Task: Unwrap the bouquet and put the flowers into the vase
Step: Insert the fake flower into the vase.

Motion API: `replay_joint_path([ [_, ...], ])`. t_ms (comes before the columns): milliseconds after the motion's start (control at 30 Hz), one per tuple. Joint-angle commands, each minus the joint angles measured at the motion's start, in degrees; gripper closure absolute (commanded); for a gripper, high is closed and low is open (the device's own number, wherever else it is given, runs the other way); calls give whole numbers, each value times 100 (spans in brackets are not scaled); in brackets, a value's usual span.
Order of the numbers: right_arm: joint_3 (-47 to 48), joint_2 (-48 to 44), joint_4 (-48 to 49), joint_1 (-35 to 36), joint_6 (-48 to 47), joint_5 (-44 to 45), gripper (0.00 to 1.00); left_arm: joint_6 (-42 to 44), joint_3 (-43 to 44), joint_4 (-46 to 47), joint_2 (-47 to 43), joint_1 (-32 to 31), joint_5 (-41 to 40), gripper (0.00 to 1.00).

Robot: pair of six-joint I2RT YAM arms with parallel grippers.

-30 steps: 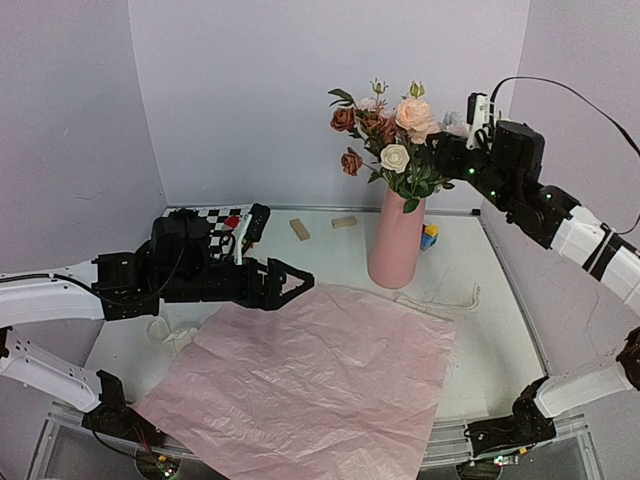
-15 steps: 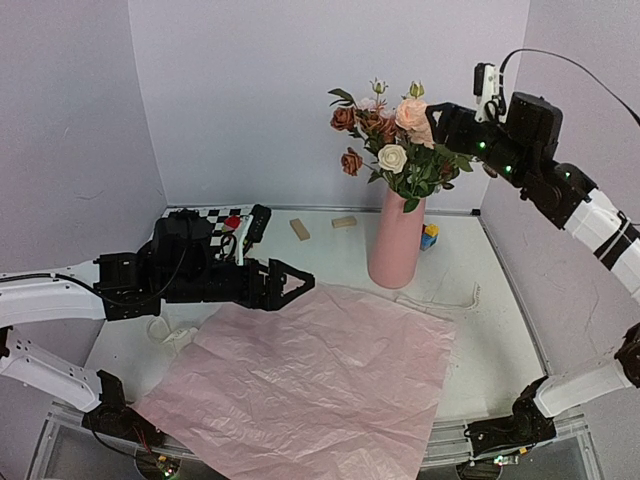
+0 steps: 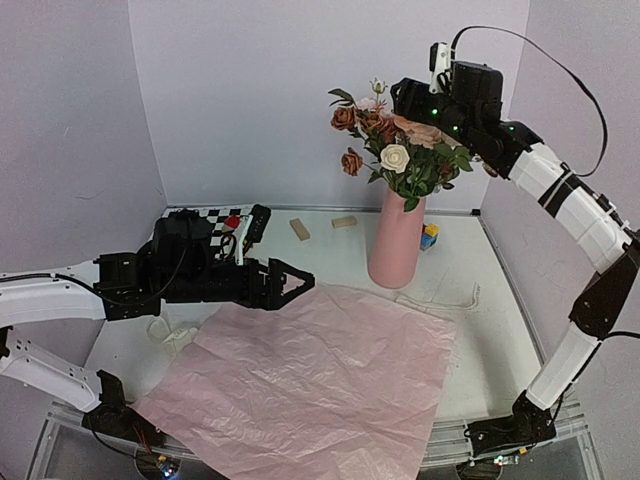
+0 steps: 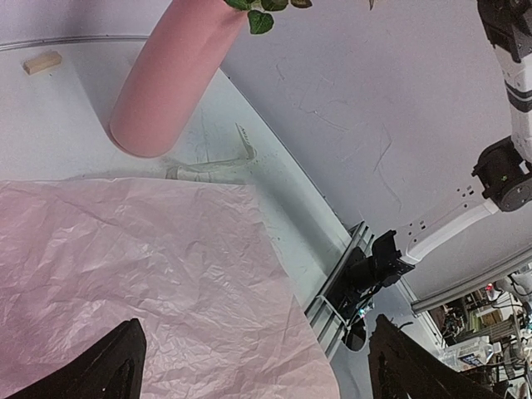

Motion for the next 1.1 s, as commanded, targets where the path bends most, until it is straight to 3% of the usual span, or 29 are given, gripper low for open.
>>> replay_joint_path([
  [0, 177, 81, -257, -12, 248, 401, 31, -55, 237, -35, -60, -15, -15, 6],
  [200, -137, -314, -289, -12, 288, 241, 31, -48, 174, -47, -136, -15, -63, 6],
  [267, -164, -574, -313, -12, 301, 10, 26, -30, 176, -67, -146, -15, -74, 6],
  [433, -450, -1356, -351, -12, 321, -504, 2, -32, 164, -163, -172, -17, -304, 6],
  [800, -2335, -3040, -656, -12, 416, -794, 2, -167, 114, -452, -198, -15, -749, 5],
  [1067, -4615, -4477, -242, -12, -129, -1309, 2, -84, -90, -460, -404, -15, -835, 5],
])
